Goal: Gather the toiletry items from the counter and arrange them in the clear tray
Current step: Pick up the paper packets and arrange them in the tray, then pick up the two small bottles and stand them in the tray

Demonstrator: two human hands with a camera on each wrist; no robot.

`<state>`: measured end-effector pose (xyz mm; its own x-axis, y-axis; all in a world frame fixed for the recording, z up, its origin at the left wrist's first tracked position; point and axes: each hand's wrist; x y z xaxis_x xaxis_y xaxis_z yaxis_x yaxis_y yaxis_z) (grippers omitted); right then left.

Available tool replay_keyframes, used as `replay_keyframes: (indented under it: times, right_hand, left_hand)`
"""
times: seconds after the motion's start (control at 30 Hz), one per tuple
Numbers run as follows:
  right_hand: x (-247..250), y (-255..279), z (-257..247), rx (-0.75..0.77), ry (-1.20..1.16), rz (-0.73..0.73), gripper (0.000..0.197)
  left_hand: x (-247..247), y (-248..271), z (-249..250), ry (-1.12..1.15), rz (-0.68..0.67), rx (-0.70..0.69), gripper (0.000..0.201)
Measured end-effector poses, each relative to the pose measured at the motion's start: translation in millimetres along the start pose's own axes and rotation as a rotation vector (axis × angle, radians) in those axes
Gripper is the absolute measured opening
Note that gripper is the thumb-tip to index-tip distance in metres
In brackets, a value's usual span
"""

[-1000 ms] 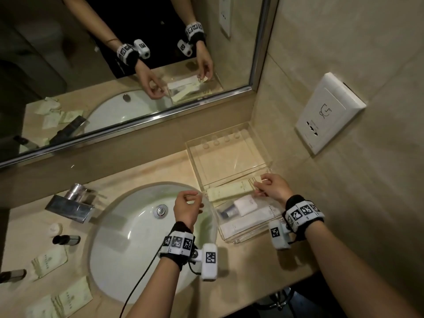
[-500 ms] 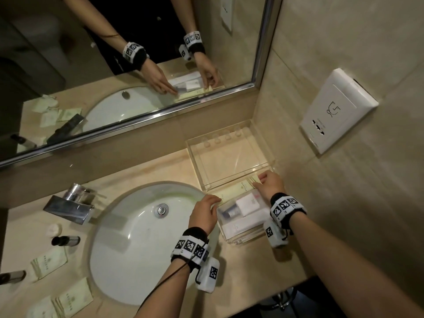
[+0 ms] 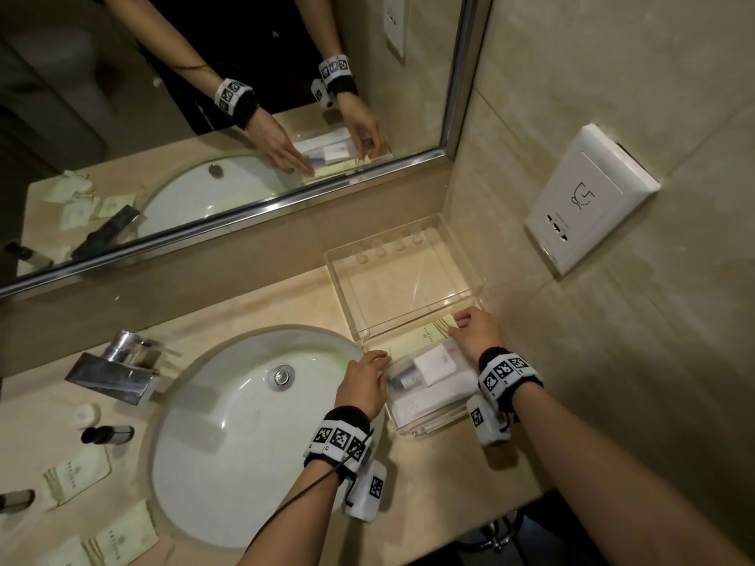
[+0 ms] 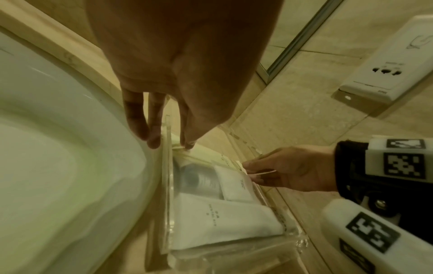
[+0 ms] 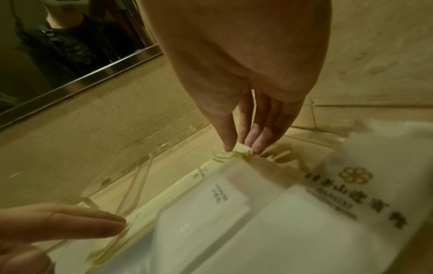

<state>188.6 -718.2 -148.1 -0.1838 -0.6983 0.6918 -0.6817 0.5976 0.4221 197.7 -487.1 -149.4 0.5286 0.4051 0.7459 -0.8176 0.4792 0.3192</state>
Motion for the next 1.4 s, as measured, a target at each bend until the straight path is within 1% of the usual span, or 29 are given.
replay_keyframes:
  times: [0.07,0.13,0.23,0.33,0.43,0.63,0.73,0.83,1.0,1.13,1.27,1.4]
  right_hand:
    - [5,5,-4,0.023,-0.035,0.033,0.021]
    - [10,16,-13,0.075,-0.122,0.061,0.015]
    - [11,40,-36,0.179,-0.275,0.022,0.008]
    - [-5,69,-61,0.276,-0.375,-0.093,0.007]
    - [-38,98,-87,0.382,-0.403,-0.235,0.007]
    - [-111,156,-136,0.576,-0.314,-0.490,0.008]
    - [-138,188,-155,0.629,-0.236,-0.599,0.007]
    - [-163,214,-171,0.656,-0.189,-0.674,0.004]
    - [-201,254,-196,0.707,-0.123,-0.702,0.004]
    - [-240,274,-213,0.699,-0.083,-0.704,0.008]
    - [-286,285,-229,0.682,-0.046,-0.644,0.012]
    - [-331,293,-247,0.632,-0.064,-0.562,0.020]
  left_hand:
    - [5,3,-1,0.126,0.079,-0.023,0.033]
    - [16,10,-1,0.249,0.173,0.016,0.024]
    - [35,28,-10,0.349,0.300,0.095,0.017]
    - [58,58,-28,0.422,0.378,0.189,0.015]
    - [77,98,-50,0.448,0.485,0.279,0.018]
    - [99,188,-99,0.475,0.692,0.488,0.018]
    - [107,227,-118,0.492,0.765,0.583,0.015]
    - [116,257,-137,0.516,0.834,0.640,0.015]
    - [133,291,-176,0.545,0.930,0.707,0.015]
    - [148,302,-220,0.607,0.979,0.764,0.012]
    - [162,304,-275,0.700,0.978,0.806,0.013]
    - [182,299,-330,0.752,0.961,0.859,0.024]
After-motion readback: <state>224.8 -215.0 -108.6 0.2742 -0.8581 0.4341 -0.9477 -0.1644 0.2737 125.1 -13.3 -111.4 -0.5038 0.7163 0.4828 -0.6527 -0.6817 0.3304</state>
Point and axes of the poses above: each hand's wrist, its own y-axis away from the middle knuckle, its own x-axis out of the back of the hand, z = x × y, and after that the axes turned 2 degrees about z, right-handed
